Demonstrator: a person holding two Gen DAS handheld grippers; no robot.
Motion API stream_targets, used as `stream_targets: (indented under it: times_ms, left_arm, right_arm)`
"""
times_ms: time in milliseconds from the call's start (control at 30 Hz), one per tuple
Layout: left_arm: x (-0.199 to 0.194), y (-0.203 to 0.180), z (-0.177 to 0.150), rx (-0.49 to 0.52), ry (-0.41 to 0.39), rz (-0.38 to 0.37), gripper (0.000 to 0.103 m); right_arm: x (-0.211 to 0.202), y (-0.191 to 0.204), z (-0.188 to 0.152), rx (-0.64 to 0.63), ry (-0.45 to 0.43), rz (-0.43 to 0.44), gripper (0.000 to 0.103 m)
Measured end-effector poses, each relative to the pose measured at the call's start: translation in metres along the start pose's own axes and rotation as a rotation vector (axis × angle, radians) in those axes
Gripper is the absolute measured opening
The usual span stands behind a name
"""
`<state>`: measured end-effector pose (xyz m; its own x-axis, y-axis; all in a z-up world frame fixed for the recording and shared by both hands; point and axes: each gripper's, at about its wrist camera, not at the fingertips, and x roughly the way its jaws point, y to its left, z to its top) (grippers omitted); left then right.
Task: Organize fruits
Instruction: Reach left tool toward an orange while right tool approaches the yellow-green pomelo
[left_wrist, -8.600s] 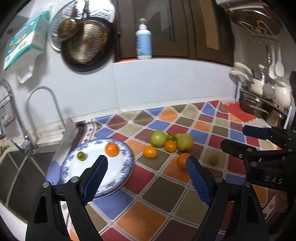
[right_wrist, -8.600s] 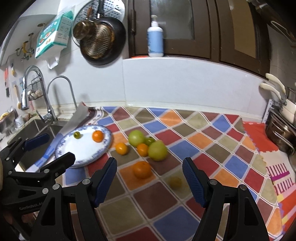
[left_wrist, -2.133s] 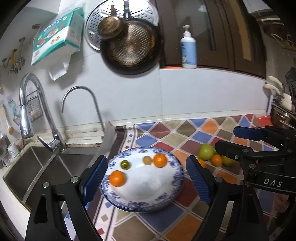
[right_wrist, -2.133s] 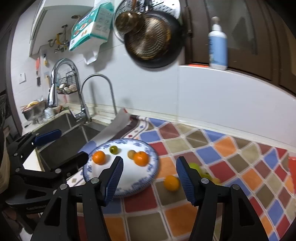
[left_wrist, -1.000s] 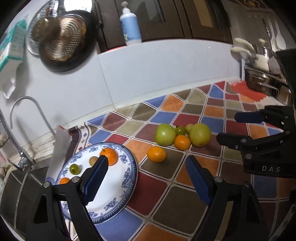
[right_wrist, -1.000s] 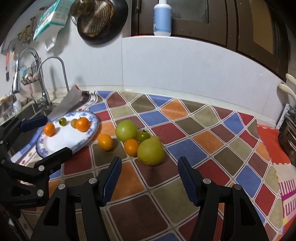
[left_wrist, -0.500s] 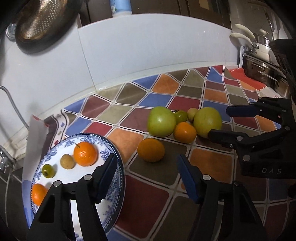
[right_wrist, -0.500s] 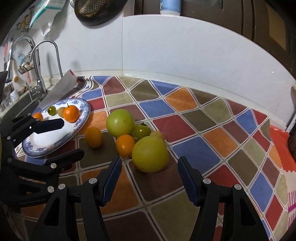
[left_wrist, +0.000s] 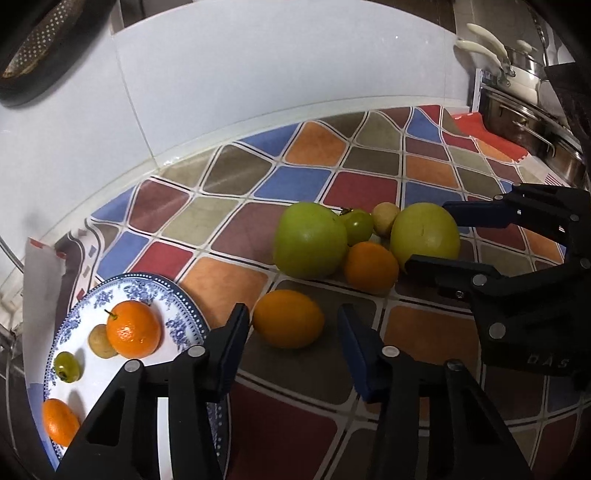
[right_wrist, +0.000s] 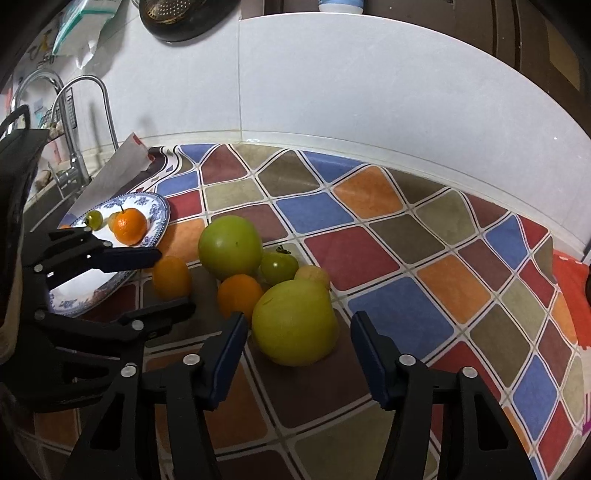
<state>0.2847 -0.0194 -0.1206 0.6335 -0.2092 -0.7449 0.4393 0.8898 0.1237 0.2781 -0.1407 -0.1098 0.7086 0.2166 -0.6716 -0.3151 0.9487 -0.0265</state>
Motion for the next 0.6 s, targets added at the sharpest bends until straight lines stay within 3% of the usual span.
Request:
stream_targets:
  times_ms: [200, 600]
  left_arm:
    - [0.005, 0.002, 0.001, -0.018, 0.017, -0.001, 0.039]
    - [-0.015, 0.000, -0.002, -0.063, -0.016, -0.006, 0.039]
  right_arm:
    - [0.006, -0.002, 0.000, 0.016, 0.018, 0.020, 0.052]
    - [-0.005, -0.004, -0.005, 0.059, 0.015, 0.025, 0.051]
